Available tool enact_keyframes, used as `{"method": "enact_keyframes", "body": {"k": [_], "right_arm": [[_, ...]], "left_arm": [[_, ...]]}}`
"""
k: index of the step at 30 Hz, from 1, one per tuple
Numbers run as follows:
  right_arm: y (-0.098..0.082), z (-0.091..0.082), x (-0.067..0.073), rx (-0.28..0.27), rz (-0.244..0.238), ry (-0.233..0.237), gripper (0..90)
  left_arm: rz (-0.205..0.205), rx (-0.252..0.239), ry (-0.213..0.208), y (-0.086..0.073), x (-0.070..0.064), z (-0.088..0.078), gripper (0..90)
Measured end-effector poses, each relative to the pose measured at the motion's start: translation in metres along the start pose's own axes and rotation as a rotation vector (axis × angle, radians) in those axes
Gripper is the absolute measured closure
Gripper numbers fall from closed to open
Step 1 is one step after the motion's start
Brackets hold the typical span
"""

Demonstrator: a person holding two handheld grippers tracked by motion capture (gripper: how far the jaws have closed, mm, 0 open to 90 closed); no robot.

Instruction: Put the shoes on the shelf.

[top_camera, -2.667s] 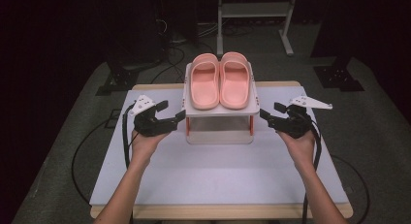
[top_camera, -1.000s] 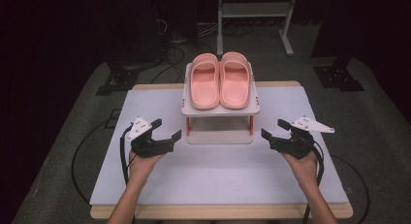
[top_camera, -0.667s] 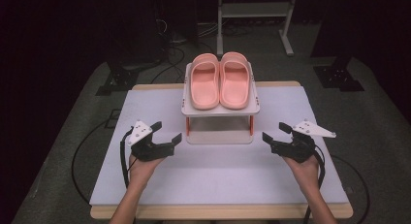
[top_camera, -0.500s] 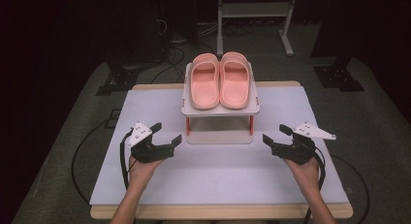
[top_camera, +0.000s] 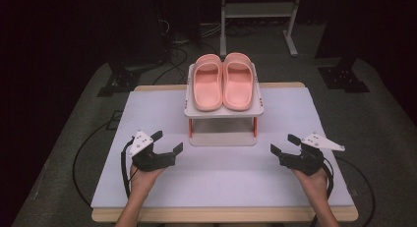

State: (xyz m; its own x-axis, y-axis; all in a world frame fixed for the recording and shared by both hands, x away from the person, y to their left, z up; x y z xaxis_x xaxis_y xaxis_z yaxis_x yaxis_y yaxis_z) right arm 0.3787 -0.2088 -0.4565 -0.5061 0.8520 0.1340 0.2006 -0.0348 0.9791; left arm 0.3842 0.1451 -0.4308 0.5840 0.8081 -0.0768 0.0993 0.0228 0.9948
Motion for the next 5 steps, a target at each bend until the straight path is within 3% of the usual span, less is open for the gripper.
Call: {"method": "enact_keyframes", "body": {"k": [5], "right_arm": [[-0.0082,-0.0056,-0.0010,0.004,0.002,-0.004,19.4]], "left_arm": [[-0.009,-0.007,-0.002,-0.0054,-0.0030,-0.0039,8.8]]}}
Point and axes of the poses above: each handheld gripper's, and its own axes: z roughly forward along the jaws, y roughly out of its top, x roughly to its left, the point moved 10 cm from there along z, roughly forward along the jaws, and after that the axes turned 12 degrees about -x, right-handed, at the moved point
